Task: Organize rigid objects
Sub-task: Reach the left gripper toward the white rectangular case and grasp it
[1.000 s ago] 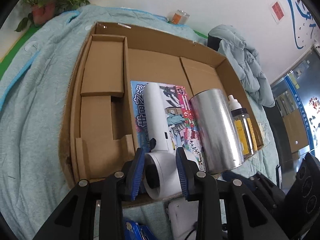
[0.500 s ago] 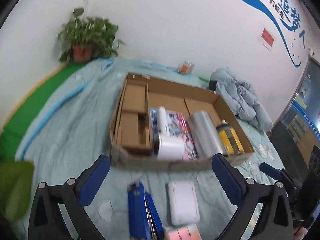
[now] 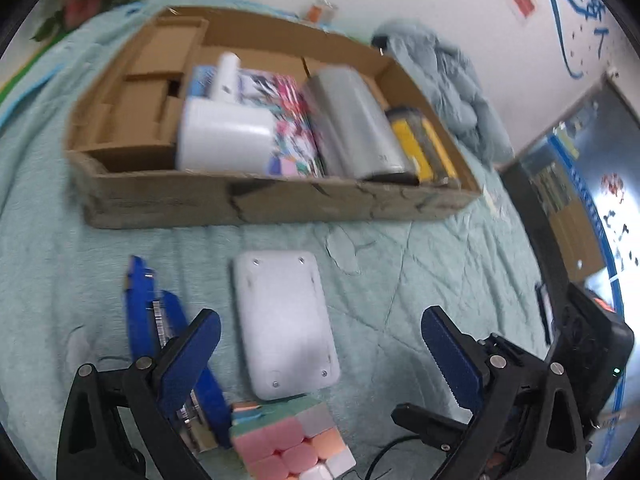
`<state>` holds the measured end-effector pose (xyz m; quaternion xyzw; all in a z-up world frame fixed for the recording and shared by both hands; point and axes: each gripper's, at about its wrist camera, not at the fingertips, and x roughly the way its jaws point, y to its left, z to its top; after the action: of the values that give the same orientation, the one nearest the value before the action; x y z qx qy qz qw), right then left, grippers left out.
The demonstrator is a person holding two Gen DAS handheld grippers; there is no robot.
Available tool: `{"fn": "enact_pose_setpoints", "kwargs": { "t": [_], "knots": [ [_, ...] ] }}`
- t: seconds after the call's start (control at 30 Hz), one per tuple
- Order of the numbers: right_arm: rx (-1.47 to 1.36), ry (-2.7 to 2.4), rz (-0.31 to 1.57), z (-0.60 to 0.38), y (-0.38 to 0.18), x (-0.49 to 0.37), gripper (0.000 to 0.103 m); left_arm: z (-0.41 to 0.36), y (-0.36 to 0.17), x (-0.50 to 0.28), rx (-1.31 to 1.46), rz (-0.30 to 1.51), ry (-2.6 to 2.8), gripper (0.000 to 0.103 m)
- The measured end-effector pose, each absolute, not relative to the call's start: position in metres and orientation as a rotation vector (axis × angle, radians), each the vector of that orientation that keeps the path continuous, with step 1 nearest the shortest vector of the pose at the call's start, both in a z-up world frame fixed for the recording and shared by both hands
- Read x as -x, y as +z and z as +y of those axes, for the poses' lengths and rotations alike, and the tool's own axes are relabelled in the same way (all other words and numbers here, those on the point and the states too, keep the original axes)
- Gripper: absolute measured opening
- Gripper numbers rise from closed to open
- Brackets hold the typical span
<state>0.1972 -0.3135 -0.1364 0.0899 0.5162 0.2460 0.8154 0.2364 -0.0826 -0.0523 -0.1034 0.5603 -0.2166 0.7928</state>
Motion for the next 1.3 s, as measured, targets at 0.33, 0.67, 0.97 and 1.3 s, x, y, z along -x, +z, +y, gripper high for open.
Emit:
{"fn": "enact_pose_setpoints", "kwargs": {
  "t": [0.33, 0.67, 0.97, 1.3],
  "knots": [
    [-0.257, 0.496, 1.143, -0.337, -0.151, -0.188, 0.088, -0.114, -0.094, -0.254, 0.156, 1.403, -0.388, 0.086],
    [-0.201, 0.503, 1.104, -0.345, -0.146, -0.188, 0.088, -0.146, -0.099, -0.259, 0.228, 1.434, -0.511, 0.059],
    [0.011, 0.504, 1.014, -0.338, -0.131, -0.21, 0.088, -0.137, -0.108, -0.276, 0.265, 1.408, -0.434, 0.048],
    [0.149, 0.641, 0.975, -0.294, -0.157, -0.239, 0.081, -0.126, -0.11, -0.281, 0.279, 1.396, -0.429, 0.037]
  ]
}}
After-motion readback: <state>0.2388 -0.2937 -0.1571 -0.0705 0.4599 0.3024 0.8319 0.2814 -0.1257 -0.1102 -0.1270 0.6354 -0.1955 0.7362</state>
